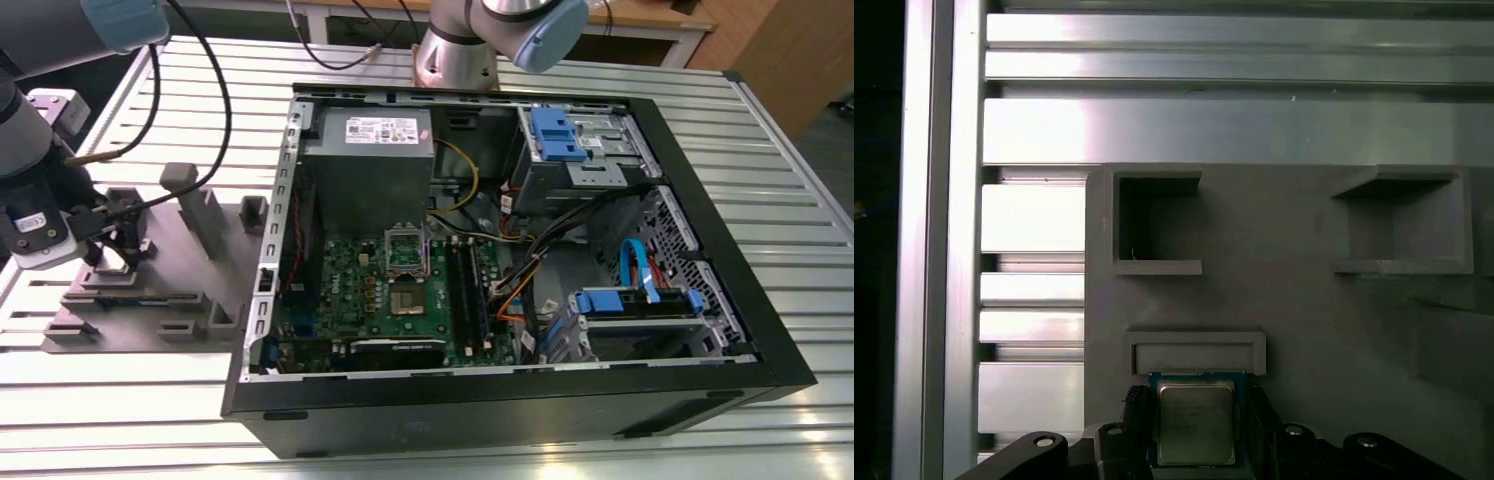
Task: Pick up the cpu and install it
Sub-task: 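Pick up the cpu and move it towards the insertion slot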
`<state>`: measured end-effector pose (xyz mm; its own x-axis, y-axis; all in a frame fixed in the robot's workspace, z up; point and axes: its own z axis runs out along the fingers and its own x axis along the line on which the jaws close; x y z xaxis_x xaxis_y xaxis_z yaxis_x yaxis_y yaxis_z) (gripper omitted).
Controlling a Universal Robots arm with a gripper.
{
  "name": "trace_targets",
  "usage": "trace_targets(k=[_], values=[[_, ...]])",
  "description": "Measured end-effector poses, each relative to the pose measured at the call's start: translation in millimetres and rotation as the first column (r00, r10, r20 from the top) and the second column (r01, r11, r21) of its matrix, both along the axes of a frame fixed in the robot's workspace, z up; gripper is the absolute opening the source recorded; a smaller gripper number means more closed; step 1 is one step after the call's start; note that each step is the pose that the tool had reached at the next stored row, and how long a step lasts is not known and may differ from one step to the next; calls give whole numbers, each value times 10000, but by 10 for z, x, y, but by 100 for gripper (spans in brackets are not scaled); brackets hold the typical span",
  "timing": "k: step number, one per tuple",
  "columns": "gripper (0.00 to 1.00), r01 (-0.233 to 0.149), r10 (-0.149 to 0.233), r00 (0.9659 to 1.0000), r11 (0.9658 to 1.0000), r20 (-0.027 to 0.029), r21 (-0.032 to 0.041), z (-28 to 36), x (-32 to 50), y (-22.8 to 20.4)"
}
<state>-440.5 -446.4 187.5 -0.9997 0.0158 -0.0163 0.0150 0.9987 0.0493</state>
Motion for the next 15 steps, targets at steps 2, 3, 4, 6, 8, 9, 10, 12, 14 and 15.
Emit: trace_targets(k=[2, 3, 4, 6, 8, 9, 10, 12, 14, 15], values=[[47, 0, 0, 10000, 10000, -3, -2, -14, -1, 0], [47, 0, 0, 10000, 10000, -4, -3, -16, -1, -1], [47, 0, 0, 10000, 10000, -5, -4, -17, -1, -1], [47, 0, 0, 10000, 10000, -2, -2, -25, -1, 0], [47, 0, 0, 10000, 10000, -4, -3, -32, -1, 0], [47, 1, -1, 10000, 10000, -7, -10, -32, -1, 0], [47, 1, -1, 10000, 10000, -7, -12, -32, -1, 0], [47, 0, 0, 10000, 10000, -7, -13, -33, -1, -1], [47, 0, 0, 10000, 10000, -4, -12, -41, 0, 0], [47, 0, 0, 10000, 10000, -6, -13, -43, -1, 0]])
